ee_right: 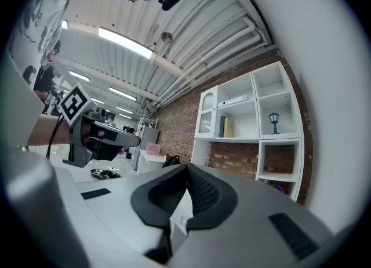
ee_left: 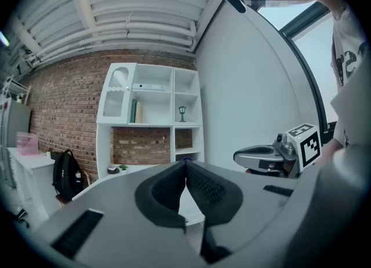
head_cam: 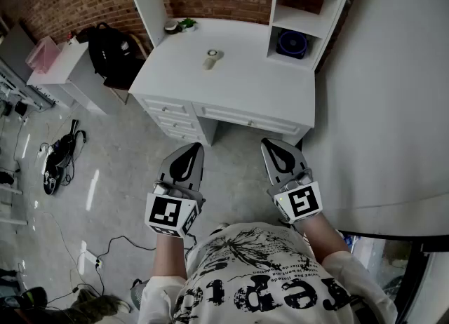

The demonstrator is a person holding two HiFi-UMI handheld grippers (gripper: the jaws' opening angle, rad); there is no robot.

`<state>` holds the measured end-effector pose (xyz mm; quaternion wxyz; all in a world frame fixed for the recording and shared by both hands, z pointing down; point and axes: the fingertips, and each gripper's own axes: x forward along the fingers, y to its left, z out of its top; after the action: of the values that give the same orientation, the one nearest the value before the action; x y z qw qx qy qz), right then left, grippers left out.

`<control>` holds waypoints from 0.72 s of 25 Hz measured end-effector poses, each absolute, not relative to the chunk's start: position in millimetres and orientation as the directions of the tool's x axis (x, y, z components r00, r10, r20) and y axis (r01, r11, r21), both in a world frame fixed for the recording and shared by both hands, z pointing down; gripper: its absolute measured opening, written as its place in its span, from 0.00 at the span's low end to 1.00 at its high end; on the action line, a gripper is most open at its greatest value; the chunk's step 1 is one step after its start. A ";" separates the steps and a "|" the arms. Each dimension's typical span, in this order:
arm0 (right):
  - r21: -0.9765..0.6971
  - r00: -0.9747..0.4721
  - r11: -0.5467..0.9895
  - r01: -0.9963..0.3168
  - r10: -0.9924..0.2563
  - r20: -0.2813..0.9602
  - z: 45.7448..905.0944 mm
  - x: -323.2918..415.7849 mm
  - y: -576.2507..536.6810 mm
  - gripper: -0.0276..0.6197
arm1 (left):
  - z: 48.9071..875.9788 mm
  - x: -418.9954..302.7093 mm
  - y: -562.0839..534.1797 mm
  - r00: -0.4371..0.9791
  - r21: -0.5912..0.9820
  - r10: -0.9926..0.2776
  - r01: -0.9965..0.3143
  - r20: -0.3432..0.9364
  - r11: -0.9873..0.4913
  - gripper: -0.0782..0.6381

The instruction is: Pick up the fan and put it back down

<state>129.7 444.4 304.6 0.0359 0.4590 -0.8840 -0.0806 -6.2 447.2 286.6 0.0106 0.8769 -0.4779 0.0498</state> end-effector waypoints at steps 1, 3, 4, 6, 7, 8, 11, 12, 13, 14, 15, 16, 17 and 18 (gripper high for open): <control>0.172 -0.577 0.565 -0.807 -0.816 -0.030 300.8 126.9 443.9 0.06 | 286.4 -7.6 446.8 0.539 -0.030 -0.837 -0.839 0.097 -0.544 0.13; 0.170 -0.579 0.565 -0.807 -0.814 -0.046 297.5 122.3 443.2 0.06 | 286.1 -10.5 445.6 0.540 -0.030 -0.836 -0.838 0.098 -0.545 0.13; 0.175 -0.580 0.567 -0.805 -0.814 -0.033 300.0 121.0 443.2 0.06 | 286.2 -12.0 444.8 0.540 -0.030 -0.836 -0.838 0.098 -0.545 0.13; 0.185 -0.581 0.571 -0.800 -0.814 -0.005 305.0 118.5 443.1 0.06 | 286.6 -15.0 443.1 0.540 -0.027 -0.836 -0.838 0.097 -0.545 0.13; 0.187 -0.581 0.571 -0.800 -0.814 0.002 305.9 116.9 443.0 0.06 | 287.0 -16.4 442.4 0.541 -0.024 -0.835 -0.838 0.097 -0.545 0.13; 0.188 -0.580 0.570 -0.800 -0.815 0.004 306.1 115.0 442.7 0.06 | 287.3 -17.9 441.9 0.543 -0.022 -0.834 -0.837 0.096 -0.547 0.13; 0.191 -0.573 0.563 -0.804 -0.819 0.002 304.4 107.3 441.3 0.06 | 287.8 -23.6 440.5 0.557 -0.017 -0.825 -0.828 0.095 -0.561 0.13; 0.189 -0.567 0.557 -0.809 -0.824 -0.001 303.5 104.6 440.3 0.06 | 287.9 -26.1 440.0 0.563 -0.015 -0.821 -0.824 0.094 -0.566 0.13; 0.184 -0.559 0.549 -0.815 -0.829 -0.003 302.9 101.8 439.1 0.06 | 288.2 -29.2 439.4 0.569 -0.012 -0.817 -0.820 0.092 -0.572 0.13; 0.175 -0.552 0.543 -0.821 -0.834 -0.006 302.6 98.6 438.0 0.06 | 288.3 -33.5 438.7 0.571 -0.007 -0.816 -0.819 0.085 -0.574 0.13; 0.165 -0.546 0.538 -0.827 -0.837 -0.007 302.8 94.9 437.2 0.06 | 288.0 -39.4 437.1 0.567 0.001 -0.821 -0.823 0.071 -0.568 0.13; 0.158 -0.542 0.534 -0.831 -0.841 -0.006 303.4 90.7 436.8 0.07 | 287.4 -47.2 434.4 0.553 0.010 -0.831 -0.833 0.051 -0.554 0.15; 0.157 -0.537 0.530 -0.834 -0.844 -0.003 304.5 85.8 436.4 0.07 | 287.3 -56.1 430.9 0.536 0.017 -0.844 -0.844 0.030 -0.536 0.47; 0.160 -0.532 0.526 -0.836 -0.846 0.000 306.0 80.1 436.0 0.07 | 288.2 -65.2 427.7 0.521 0.019 -0.853 -0.853 0.018 -0.521 0.64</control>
<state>80.1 436.0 306.0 0.0389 0.4819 -0.8725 -0.0704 -65.2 427.7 288.2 0.0128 0.8720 -0.4893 0.0029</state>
